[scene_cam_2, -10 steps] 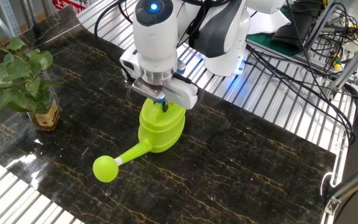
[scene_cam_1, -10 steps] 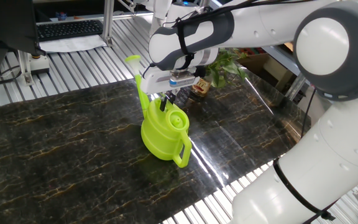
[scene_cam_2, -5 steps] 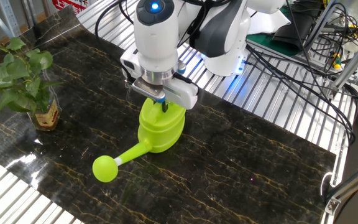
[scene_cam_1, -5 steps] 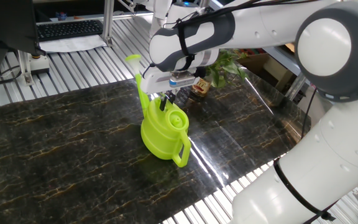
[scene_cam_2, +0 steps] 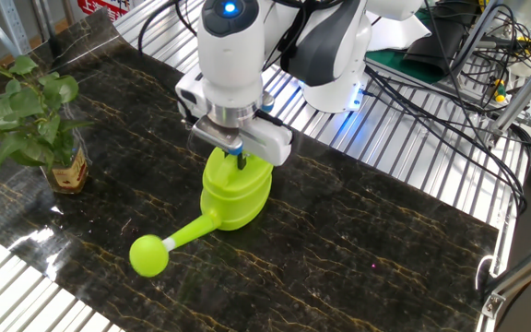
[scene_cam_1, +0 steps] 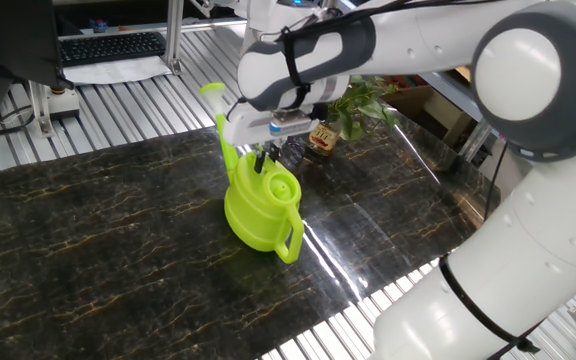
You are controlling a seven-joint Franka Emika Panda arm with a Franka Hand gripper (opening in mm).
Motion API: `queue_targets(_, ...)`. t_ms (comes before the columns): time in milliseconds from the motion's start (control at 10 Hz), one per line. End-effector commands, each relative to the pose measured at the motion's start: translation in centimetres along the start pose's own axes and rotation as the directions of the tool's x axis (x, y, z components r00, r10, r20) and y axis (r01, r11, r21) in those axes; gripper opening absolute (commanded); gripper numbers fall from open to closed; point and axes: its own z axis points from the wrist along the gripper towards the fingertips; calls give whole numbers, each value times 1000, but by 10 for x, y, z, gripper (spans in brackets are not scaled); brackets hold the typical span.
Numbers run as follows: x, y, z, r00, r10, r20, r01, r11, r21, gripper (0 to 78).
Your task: Water the plant
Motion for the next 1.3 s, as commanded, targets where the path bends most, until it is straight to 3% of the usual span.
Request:
queue_targets(100, -16, 0, -10, 1000, -5, 19, 5, 1000, 1, 22)
queue_targets(300, -21, 0, -12, 1000, -6, 22, 6, 1000, 1, 22)
queue_targets(700, -35, 0, 6, 999, -27, 34, 27, 1000, 0, 22)
queue_targets(1300, -36, -1, 5, 999, -11, 33, 10, 1000, 3, 22)
